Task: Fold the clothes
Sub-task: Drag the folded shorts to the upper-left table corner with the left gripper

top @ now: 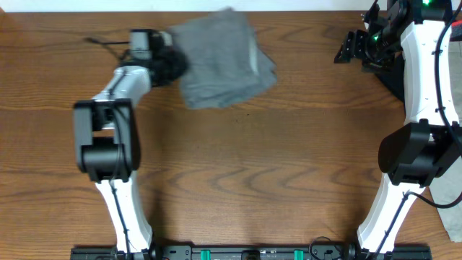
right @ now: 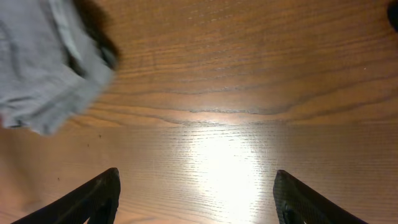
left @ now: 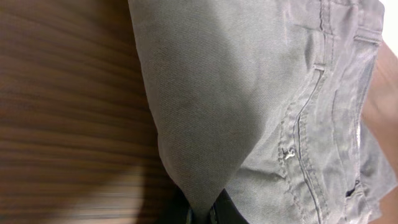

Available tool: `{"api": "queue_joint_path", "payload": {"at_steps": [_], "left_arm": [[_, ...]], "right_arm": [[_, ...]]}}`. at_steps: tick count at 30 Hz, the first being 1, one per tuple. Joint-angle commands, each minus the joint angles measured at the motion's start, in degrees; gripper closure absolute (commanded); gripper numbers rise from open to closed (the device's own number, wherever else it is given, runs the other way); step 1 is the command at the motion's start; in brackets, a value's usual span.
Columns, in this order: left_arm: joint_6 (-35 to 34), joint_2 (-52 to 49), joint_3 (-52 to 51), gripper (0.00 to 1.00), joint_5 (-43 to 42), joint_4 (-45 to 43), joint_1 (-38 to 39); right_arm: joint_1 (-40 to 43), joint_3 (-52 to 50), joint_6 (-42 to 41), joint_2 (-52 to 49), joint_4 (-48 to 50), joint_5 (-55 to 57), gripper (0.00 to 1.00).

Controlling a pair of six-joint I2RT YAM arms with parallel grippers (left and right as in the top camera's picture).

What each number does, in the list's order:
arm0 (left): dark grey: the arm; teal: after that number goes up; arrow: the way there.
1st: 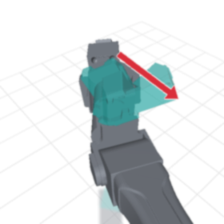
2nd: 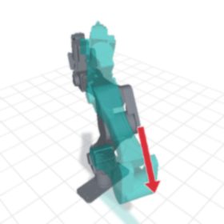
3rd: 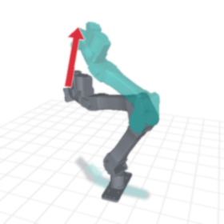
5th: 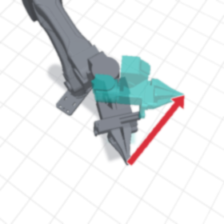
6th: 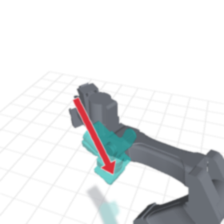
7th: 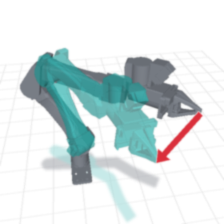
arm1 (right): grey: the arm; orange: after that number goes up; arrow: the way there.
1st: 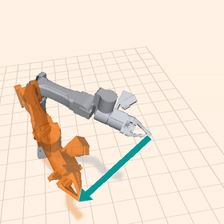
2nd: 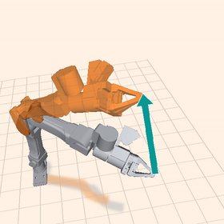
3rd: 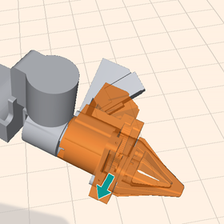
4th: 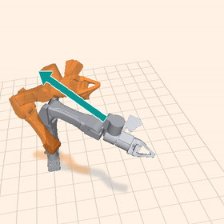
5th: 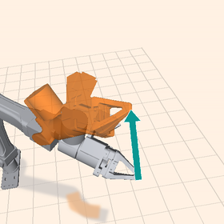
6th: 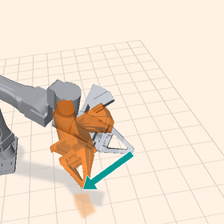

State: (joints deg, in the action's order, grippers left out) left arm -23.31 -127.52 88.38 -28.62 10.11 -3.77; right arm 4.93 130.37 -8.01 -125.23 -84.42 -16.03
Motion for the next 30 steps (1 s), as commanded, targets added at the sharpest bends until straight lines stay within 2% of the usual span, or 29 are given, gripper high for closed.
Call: {"api": "queue_joint_path", "payload": {"at_steps": [1,12,16,21,26,30], "left_arm": [[-3.26,-0.96,0.35,0.94,2.34,-0.07,-5.9],[-11.96,-0.96,0.35,0.94,2.34,5.55,-21.35],[-19.37,-0.96,0.35,0.94,2.29,6.75,-24.85],[-26.62,-0.96,0.31,0.94,2.34,6.8,-24.79],[-38.73,-0.96,0.24,0.94,2.34,5.84,-21.9],[-44.3,-0.96,0.24,0.94,2.38,3.45,-18.84]], "right_arm": [[-0.24,0.66,1.05,0.17,-0.15,0.2,0.23],[-0.52,0.66,1.03,0.17,-0.02,0.17,0.24],[-0.63,0.66,1.03,0.17,0.0,0.17,0.23],[-1.05,0.66,0.98,0.17,0.37,0.17,0.24],[-1.92,0.66,0.98,0.17,0.85,0.17,0.24],[-2.51,0.66,1.01,0.17,0.85,0.17,0.24]]}}
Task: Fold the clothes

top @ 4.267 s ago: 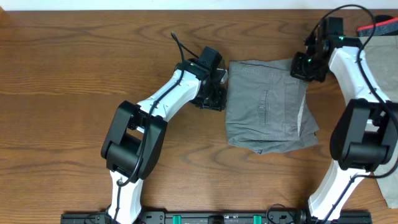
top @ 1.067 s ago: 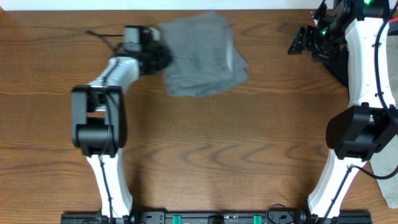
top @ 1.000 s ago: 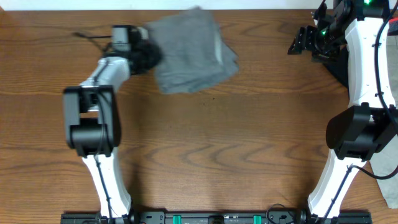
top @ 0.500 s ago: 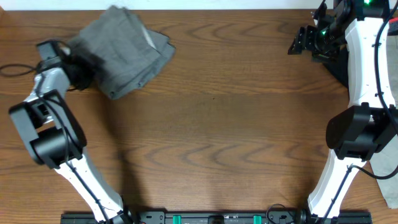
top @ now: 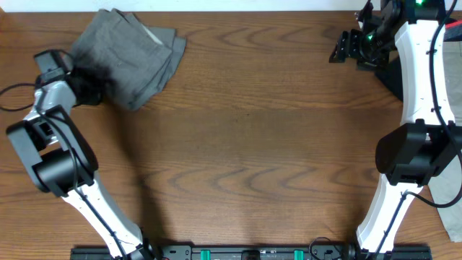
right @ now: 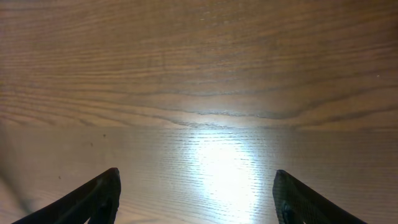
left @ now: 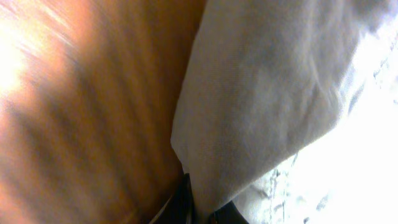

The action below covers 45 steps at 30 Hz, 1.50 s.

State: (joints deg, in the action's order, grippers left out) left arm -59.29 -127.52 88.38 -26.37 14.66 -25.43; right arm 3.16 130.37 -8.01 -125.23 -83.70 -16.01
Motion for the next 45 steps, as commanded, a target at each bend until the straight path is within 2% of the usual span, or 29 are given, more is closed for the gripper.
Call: {"api": "queue_joint_path", "payload": {"at_steps": [1,6,17,21,26,32,35,37,38,40,45], "left_arm": [[-9.86,-0.96,0.24,0.94,0.11,-1.75,3.63],[-15.02,-0.96,0.24,0.93,0.13,-3.69,7.08],[-11.67,-0.94,0.24,0.94,-1.46,-3.15,9.6],[-10.78,-0.35,0.24,0.94,-1.84,0.39,8.41],[-6.27,1.7,0.24,0.94,-1.51,5.22,6.56],[-6.32,3.17,0.24,0.94,-1.51,8.92,5.84],[-6.32,3.17,0.24,0.87,-1.66,9.14,5.97],[-6.62,3.19,0.24,0.89,-1.66,10.12,6.01],[-7.76,3.19,0.24,0.94,-1.62,11.21,6.01],[-10.19,3.19,0.24,0.94,-1.33,12.74,6.01],[-11.1,3.23,0.24,0.94,1.64,12.57,5.4]], "right_arm": [[-0.85,0.66,1.01,0.17,0.13,0.15,0.24],[-0.98,0.66,1.01,0.17,0.11,0.15,0.24],[-1.01,0.66,1.05,0.17,0.11,0.17,0.24],[-0.98,0.66,1.03,0.17,0.11,0.17,0.23],[-0.98,0.66,1.05,0.17,0.24,0.17,0.23],[-1.09,0.66,1.03,0.17,0.55,0.13,0.23],[-1.16,0.66,1.03,0.17,0.48,0.13,0.23],[-1.16,0.66,1.03,0.17,0.48,0.13,0.23],[-1.25,0.66,1.03,0.17,0.48,0.15,0.23],[-1.46,0.66,1.03,0.17,0.48,0.13,0.23],[-2.27,0.66,1.05,0.17,0.31,0.15,0.23]]}}
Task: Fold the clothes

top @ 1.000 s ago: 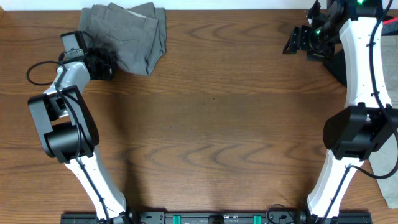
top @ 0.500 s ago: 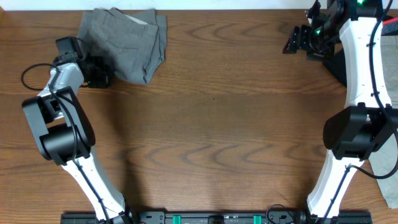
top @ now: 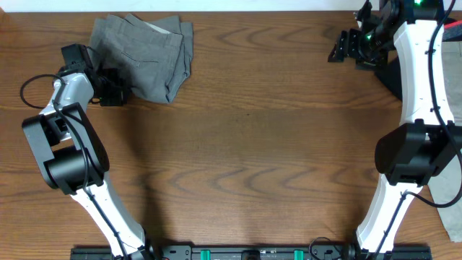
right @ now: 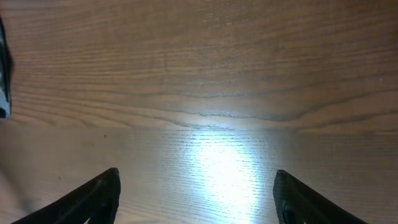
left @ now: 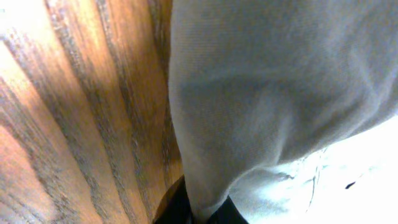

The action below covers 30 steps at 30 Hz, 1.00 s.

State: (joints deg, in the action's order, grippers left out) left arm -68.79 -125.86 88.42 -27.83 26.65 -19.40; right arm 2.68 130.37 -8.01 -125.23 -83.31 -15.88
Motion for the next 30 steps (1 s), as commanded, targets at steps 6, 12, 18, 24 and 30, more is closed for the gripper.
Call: {"api": "queue_joint_path", "payload": {"at_steps": [6,12,18,24,30], "left_arm": [[-1.55,1.57,0.2,0.94,3.52,0.76,-3.45],[-1.46,1.57,0.2,0.94,4.13,1.9,-7.87],[-1.38,1.57,0.2,0.94,4.55,5.6,-11.41],[-1.4,1.57,0.2,0.94,4.76,7.91,-14.71],[-2.99,1.57,0.2,0.94,5.03,7.96,-18.16]], "right_arm": [[-1.79,0.66,1.31,0.17,-0.04,0.07,0.23],[-1.86,0.66,1.46,0.17,-0.04,0.39,0.23],[-1.9,0.66,1.44,0.17,0.22,1.05,0.23],[-1.9,0.66,1.44,0.17,0.15,1.05,0.23],[-1.9,0.66,1.44,0.17,0.15,1.05,0.23]]}}
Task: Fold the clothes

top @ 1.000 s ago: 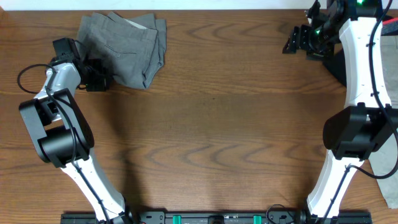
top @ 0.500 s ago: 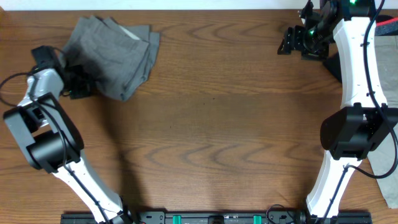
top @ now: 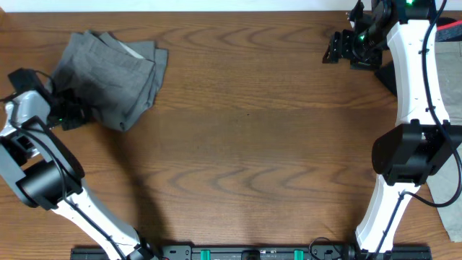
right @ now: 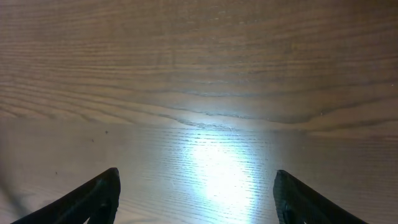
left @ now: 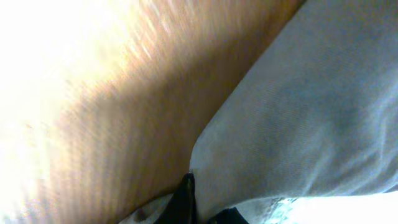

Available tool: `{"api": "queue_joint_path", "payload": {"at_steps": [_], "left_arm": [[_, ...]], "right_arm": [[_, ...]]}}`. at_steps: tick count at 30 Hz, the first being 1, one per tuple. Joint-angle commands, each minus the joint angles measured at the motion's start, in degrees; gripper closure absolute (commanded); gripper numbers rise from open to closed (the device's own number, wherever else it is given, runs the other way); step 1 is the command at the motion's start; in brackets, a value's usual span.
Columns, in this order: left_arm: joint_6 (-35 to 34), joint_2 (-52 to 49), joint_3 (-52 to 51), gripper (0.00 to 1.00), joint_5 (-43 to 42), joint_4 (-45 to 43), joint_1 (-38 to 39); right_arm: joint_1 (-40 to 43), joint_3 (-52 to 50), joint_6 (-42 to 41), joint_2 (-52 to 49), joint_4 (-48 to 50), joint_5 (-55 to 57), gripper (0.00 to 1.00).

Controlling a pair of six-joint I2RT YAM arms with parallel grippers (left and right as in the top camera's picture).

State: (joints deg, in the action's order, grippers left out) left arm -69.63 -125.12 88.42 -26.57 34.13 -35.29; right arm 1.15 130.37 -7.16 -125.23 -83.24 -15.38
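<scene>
A folded grey garment (top: 110, 74), pants by its seams, lies at the table's far left. My left gripper (top: 66, 114) sits at its left lower edge, shut on the cloth. In the left wrist view the grey fabric (left: 311, 112) fills the right side, pinched between my dark fingertips (left: 186, 202) at the bottom. My right gripper (top: 333, 52) hangs over the far right of the table, open, with bare wood between its fingers (right: 93, 199).
The wooden table (top: 245, 144) stretches between the two arms. A dark object (top: 393, 79) and a grey patch (top: 446, 189) lie along the right edge, beside the right arm.
My left gripper has moved left and a little nearer with the garment, which now lies more to the left and turned. The right gripper has shifted slightly left and stays open.
The garment first lay at the far middle, with my left gripper shut on its left edge. It was then at the far left corner, then a little to the right, and now back further left. The right gripper stayed open at the far right.
</scene>
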Motion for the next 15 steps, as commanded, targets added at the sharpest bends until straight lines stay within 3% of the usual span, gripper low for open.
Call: {"api": "queue_joint_path", "payload": {"at_steps": [1,15], "left_arm": [[-2.27,0.83,0.2,0.94,3.96,0.28,-2.82],[-2.25,0.83,0.2,0.94,3.1,0.09,-5.57]], "right_arm": [[-0.37,0.66,0.59,0.17,0.07,0.55,0.23],[-0.48,0.66,0.57,0.17,0.28,0.52,0.23]]}}
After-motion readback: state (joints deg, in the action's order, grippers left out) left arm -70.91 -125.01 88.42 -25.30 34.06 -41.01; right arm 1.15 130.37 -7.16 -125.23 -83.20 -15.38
